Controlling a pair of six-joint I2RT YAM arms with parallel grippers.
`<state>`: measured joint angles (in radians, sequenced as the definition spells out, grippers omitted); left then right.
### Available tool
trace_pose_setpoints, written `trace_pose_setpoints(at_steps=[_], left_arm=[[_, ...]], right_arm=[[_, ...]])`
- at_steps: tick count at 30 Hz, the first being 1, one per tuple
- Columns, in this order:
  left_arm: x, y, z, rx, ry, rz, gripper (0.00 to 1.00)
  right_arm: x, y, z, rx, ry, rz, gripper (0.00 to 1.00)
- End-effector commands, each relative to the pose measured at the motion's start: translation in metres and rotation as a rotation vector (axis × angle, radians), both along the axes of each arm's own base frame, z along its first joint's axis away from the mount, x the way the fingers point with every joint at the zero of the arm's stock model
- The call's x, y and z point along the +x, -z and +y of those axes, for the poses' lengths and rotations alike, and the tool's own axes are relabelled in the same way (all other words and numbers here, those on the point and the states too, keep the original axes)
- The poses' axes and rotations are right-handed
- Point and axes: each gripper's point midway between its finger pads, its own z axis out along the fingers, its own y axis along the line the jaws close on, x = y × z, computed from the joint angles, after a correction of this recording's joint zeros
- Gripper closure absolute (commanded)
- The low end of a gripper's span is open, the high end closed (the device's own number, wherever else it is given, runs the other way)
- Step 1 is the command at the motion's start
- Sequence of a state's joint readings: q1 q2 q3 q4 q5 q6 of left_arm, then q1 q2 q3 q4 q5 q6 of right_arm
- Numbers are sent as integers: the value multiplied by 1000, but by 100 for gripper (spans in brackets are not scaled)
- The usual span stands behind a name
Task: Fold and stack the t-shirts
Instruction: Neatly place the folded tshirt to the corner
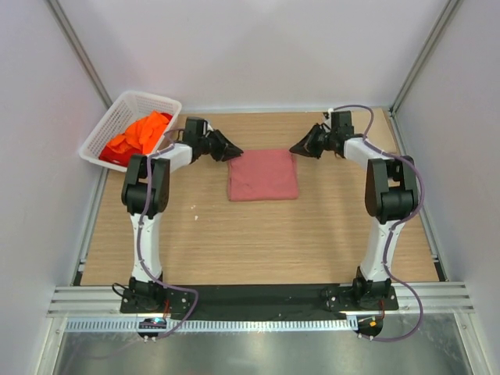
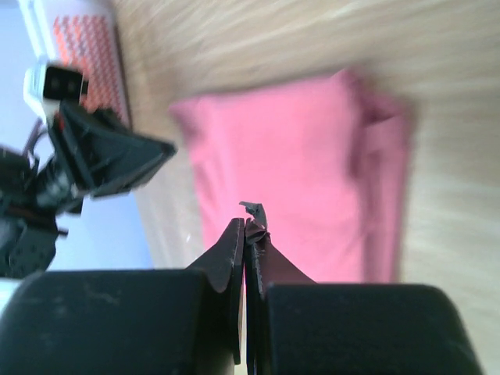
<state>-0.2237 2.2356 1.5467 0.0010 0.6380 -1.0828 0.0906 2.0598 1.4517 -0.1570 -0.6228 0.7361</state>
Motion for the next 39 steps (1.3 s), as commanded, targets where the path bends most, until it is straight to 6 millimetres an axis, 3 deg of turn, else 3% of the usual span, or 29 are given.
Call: trace_pose_setpoints(at_steps=[1,5,10,13,15,19,22,23,26,28,29,31,32,35,37,39], left_arm=[[-9,-27,3,12,36,-48,78],[-21,-7,5,27,60,-5,78],[-26,22,3,25,93,44,77],[-35,42,10,95,104,83,78],[-45,53,22,182,123,113,78],[-60,59,39,318,184,146,77],[-64,39,42,339,210,112,74],[-64,30,41,338,211,93,70],[-65,-4,35,310,224,38,61],[-66,-27,32,297,227,1,59],[-66,-34,31,295,228,-10,57],[-71,-53,31,297,223,-36,55],[-72,-59,32,300,219,-46,53],[-85,-77,33,299,215,-65,53],[-92,-82,35,301,212,-75,53],[-106,-86,38,302,211,-71,53]], right_arm=[[-35,-26,34,50,-115,-9,96],[-52,-17,60,157,-169,31,94],[-63,19,64,175,-201,106,80],[-68,37,55,160,-205,128,78],[-70,49,39,131,-173,154,78],[-79,55,7,4,-162,209,78],[-72,40,-5,-110,-182,151,75],[-71,27,-8,-135,-196,125,70],[-64,16,-14,-181,-195,108,58],[-61,20,-17,-209,-204,127,51],[-50,11,-15,-212,-209,100,45],[-48,23,-13,-244,-242,127,39],[-37,15,-12,-255,-257,86,36],[-24,20,-10,-308,-305,40,30],[-17,29,-13,-339,-321,29,26],[-6,25,-11,-349,-332,-9,18]])
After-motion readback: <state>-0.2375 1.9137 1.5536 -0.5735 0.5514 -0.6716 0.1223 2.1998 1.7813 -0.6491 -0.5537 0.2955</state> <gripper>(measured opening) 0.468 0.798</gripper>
